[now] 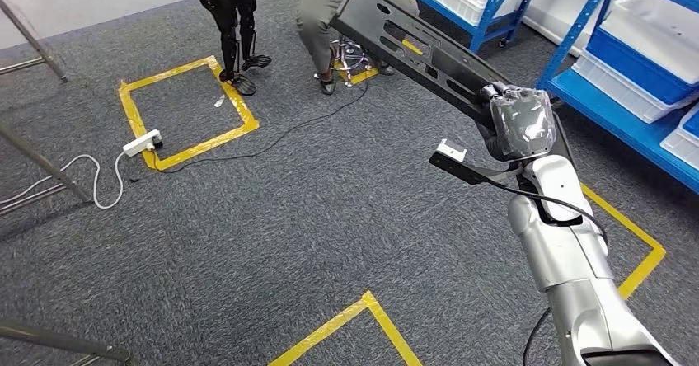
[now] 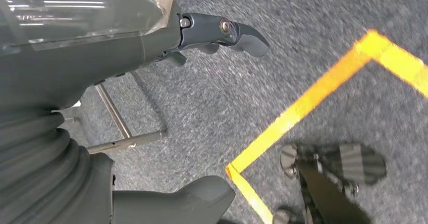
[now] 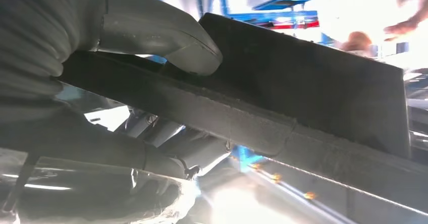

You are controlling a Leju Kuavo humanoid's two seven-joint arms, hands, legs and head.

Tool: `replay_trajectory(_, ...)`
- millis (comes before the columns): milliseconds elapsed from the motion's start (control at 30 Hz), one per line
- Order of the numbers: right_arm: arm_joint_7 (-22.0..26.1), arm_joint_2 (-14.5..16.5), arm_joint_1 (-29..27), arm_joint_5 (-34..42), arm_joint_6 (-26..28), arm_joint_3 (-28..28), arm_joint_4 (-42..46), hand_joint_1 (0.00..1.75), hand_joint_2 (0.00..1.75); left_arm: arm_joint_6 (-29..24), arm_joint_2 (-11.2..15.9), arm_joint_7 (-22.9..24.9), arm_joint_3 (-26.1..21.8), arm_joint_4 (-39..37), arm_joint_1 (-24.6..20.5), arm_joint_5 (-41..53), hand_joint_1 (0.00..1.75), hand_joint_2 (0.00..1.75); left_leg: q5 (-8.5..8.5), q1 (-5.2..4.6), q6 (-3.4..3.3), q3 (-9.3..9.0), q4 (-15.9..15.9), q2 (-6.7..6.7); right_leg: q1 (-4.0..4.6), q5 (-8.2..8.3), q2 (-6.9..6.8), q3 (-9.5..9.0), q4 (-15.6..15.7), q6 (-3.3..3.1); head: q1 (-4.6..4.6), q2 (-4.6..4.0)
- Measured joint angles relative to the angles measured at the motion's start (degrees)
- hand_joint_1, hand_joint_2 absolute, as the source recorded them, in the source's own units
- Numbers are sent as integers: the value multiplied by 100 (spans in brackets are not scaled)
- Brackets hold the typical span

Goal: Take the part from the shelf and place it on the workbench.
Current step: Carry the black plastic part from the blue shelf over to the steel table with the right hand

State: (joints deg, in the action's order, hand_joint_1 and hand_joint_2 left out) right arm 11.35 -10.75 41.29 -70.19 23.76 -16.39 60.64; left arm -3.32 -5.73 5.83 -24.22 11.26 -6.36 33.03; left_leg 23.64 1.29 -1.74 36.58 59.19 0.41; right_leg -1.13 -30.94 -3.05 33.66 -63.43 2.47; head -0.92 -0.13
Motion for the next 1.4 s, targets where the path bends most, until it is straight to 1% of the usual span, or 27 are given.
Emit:
replay_trajectory(67,-5,-9,-22,-2,-1,-5,-2,162,175,3,-1,3,4,-1,-8,2,0,175,-10,-26,-40,17,-1,-140,9,-300,216,395,-797,-38,8,0)
replay_trajectory(100,-8,-13,-36,-2,-1,-9,-2,162,175,7,-2,3,5,-2,-7,2,0,175,-11,-43,-46,19,-1,-219,21,-367,259,555,-1075,-38,9,0)
replay_trajectory(133,-11,-12,-46,-4,-2,-14,-3,162,175,11,-3,4,5,-3,-3,2,0,175,-12,-60,-50,19,1,-298,37,-342,280,625,-1144,-23,10,0)
replay_trajectory(167,-11,-10,-49,-5,-2,-20,-2,162,175,15,-4,6,5,-5,0,2,0,175,-14,-75,-53,18,3,-376,48,-213,303,569,-949,-1,9,0)
replay_trajectory(233,-11,-8,-43,-9,-2,-27,-1,162,175,17,-6,9,7,-7,4,4,0,175,-18,-87,-53,17,4,-517,61,150,434,260,-169,25,11,0)
replay_trajectory(267,-11,-7,-36,-13,-2,-29,-1,162,175,19,-8,9,8,-8,4,5,0,175,-22,-96,-46,26,7,-584,72,294,519,99,180,5,8,0)
replay_trajectory(333,-14,-2,-26,-34,-5,-34,1,162,175,22,-14,6,14,-9,14,20,0,175,-39,-101,-12,50,4,-687,105,411,605,-34,474,-67,5,0)
replay_trajectory(400,-18,15,-26,-68,-9,-46,12,162,175,22,-19,-2,24,-12,42,44,0,175,-62,-98,41,72,-12,-764,105,445,513,-55,503,-139,0,0)
replay_trajectory(467,-23,38,-29,-95,-17,-55,39,162,175,21,-18,-17,34,-15,62,66,0,175,43,-114,90,152,125,-585,61,481,402,-91,561,-219,-8,0)
replay_trajectory(533,-30,48,-32,-115,-38,-56,66,162,175,23,-19,-37,46,-15,60,97,0,175,364,-110,146,428,695,-258,57,493,281,-109,594,-299,-15,0)
replay_trajectory(600,-34,51,-53,-136,-61,-56,78,162,175,29,-29,-54,66,-15,59,120,0,175,644,-67,204,780,1397,-116,74,485,153,-109,594,-337,-20,0)
replay_trajectory(633,-34,54,-73,-147,-69,-58,82,162,175,31,-33,-61,75,-15,62,123,0,175,658,-47,225,865,1552,-89,76,481,89,-110,593,-341,-21,0)
replay_trajectory(667,-34,58,-97,-158,-73,-60,89,162,175,33,-36,-67,82,-15,64,126,0,175,570,-30,241,836,1483,-61,75,474,27,-111,592,-339,-22,0)
replay_trajectory(733,-33,64,-131,-177,-78,-62,115,162,175,32,-38,-81,87,-15,62,131,0,175,239,-15,243,495,837,108,80,456,-87,-120,588,-319,-24,0)
replay_trajectory(800,-36,61,-139,-185,-91,-57,148,162,175,28,-45,-96,88,-15,47,140,0,175,30,-42,200,148,191,312,127,419,-193,-118,563,-264,-21,0)
replay_trajectory(833,-38,57,-139,-189,-99,-55,159,162,175,25,-49,-104,88,-15,41,145,0,175,5,-62,166,77,50,352,150,403,-248,-120,556,-234,-19,0)
replay_trajectory(900,-40,63,-141,-201,-111,-57,172,162,175,19,-56,-117,88,-14,39,155,0,175,-11,-94,77,70,-6,220,174,379,-369,-138,560,-177,-10,0)
replay_trajectory(933,-40,66,-143,-205,-113,-58,178,162,175,17,-61,-121,88,-14,45,159,0,175,-29,-99,34,57,-34,158,165,348,-339,-133,531,-150,-9,0)
replay_trajectory(1000,-39,63,-150,-208,-114,-56,188,162,175,16,-68,-127,88,-13,44,164,0,175,-75,-85,-59,20,-93,32,127,170,-73,15,200,-138,-6,0)
replay_trajectory(1067,-38,35,-183,-209,-115,-54,189,162,175,15,-74,-141,88,-13,31,168,0,175,-92,-75,-108,18,-108,-116,78,-136,211,384,-556,-170,3,0)
replay_trajectory(1100,-38,21,-210,-211,-115,-54,188,162,175,16,-79,-151,88,-13,27,170,0,175,-94,-76,-114,19,-108,-202,66,-251,257,567,-914,-165,7,0)
replay_trajectory(1133,-38,10,-239,-214,-116,-54,187,162,175,17,-84,-160,88,-13,31,173,0,175,-96,-76,-113,19,-107,-288,55,-288,277,676,-1106,-138,9,0)
replay_trajectory(1167,-38,7,-259,-219,-116,-54,186,162,175,19,-89,-167,89,-13,38,175,0,175,-99,-74,-108,19,-104,-371,41,-228,288,669,-1063,-91,10,0)
replay_trajectory(1200,-38,4,-271,-222,-116,-54,186,162,175,20,-95,-172,89,-13,44,177,0,175,-104,-71,-99,19,-99,-452,16,-90,310,552,-798,-32,9,0)
replay_trajectory(1267,-38,2,-271,-228,-116,-52,187,162,175,20,-102,-176,90,-13,45,183,0,175,-111,-73,-60,33,-75,-604,-55,229,511,163,12,69,12,0)
replay_trajectory(1333,-34,-3,-272,-233,-116,-50,187,162,175,19,-107,-177,91,-13,41,190,0,175,-128,-83,9,69,-61,-731,-68,376,655,-51,446,59,8,0)
replay_trajectory(1400,-31,4,-276,-238,-116,-52,187,162,175,17,-110,-177,92,-13,57,195,0,175,-161,-73,81,107,-80,-822,-40,404,561,-66,473,-21,3,0)
